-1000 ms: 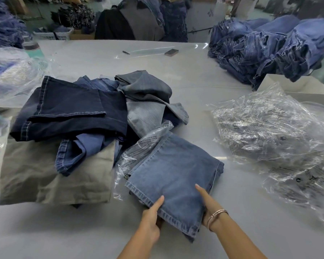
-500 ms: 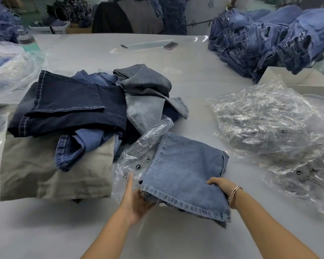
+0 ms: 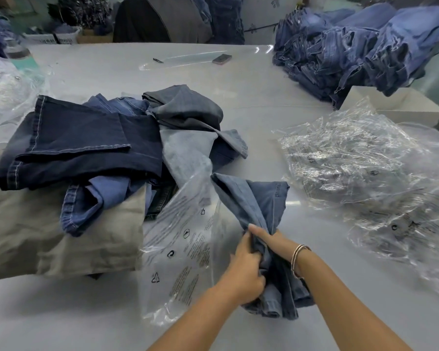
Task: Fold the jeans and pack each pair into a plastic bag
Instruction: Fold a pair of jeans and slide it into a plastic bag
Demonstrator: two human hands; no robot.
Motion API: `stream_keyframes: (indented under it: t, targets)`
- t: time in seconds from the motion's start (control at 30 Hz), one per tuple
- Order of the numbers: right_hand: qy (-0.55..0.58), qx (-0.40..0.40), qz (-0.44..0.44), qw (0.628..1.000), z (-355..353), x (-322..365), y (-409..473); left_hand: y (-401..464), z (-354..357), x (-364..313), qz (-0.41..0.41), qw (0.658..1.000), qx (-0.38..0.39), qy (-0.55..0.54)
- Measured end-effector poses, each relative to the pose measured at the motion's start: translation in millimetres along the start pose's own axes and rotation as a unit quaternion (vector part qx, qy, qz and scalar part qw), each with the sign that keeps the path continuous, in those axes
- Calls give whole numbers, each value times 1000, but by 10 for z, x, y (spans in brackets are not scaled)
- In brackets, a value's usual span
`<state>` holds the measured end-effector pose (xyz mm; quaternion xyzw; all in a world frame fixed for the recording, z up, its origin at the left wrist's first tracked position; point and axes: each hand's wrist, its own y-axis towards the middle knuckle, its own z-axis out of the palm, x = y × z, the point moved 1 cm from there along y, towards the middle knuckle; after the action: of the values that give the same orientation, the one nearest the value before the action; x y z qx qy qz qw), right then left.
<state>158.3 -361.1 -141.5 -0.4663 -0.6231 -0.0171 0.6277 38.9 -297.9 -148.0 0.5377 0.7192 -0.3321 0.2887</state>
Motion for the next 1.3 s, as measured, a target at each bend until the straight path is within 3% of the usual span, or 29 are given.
stream_keyframes:
  t: [0.13,0.27,0.3,0.37,0.47,0.6,0.8,0.97,1.07,1.2,1.3]
  targets:
    - [25,-23,-9,999,-23,-55,13,14,38,-26,-5,995,39,90]
    - [9,-12,-7,1000,-78,-114,-39,13,-131,26,76,991,81,75]
    - [16,-11,-3,1000,-76,-139,-58,-18,-172,45,86,994,62,27]
    - [40,-26,9,999,-109,-210,-73,-116,-224,146,34,994,-53,-88]
    - [89,-58,20,994,-224,-215,-109,-246,-209,496,-120,961,-239,-75]
    - [197,-97,11,976,-429,-92,-107,-270,-108,823,-274,945,-176,-21]
    - [222,-21,4,975,-557,163,-162,-189,-73,852,-256,957,-133,15]
    - [155,56,-25,986,-409,273,-168,-108,60,771,-206,951,-82,216]
    - [105,89,-36,990,-347,315,-178,-76,-30,767,-159,968,-120,154]
    - [65,116,-49,990,-351,359,-196,-1,-245,836,-175,981,-74,45]
    - [21,160,-61,985,-327,360,-195,-12,-316,853,-197,974,-82,-83]
